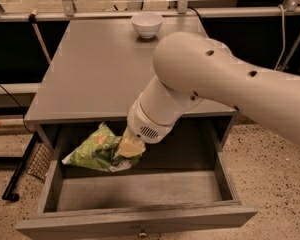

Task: Place green jalapeno chip bag into top drawer

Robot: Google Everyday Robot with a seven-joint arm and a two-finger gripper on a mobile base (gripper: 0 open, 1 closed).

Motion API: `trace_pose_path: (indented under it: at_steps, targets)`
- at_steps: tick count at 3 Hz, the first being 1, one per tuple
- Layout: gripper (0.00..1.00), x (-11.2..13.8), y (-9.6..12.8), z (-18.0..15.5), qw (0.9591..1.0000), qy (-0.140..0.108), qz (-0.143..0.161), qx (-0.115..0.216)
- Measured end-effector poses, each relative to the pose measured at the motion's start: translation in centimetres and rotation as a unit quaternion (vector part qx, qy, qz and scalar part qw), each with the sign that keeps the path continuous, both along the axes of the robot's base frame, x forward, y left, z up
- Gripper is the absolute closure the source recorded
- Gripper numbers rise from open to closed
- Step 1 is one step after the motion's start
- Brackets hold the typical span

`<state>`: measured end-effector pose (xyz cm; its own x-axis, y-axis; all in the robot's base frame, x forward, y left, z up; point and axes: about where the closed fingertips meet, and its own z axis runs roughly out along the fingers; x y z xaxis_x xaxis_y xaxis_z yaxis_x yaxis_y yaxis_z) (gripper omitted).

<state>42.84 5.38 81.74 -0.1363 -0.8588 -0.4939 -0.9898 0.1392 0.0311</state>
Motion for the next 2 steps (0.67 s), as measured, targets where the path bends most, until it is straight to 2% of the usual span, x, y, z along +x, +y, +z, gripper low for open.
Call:
trace_pose_path:
  at_steps: [1,2]
  targets:
    - [1.0,1.7,-0.5,-3.0,0.9997,0.003,-0.013,0.019]
    - [1.0,4.0,0.0,-6.5,0.9991,-0.003,-0.025,0.033]
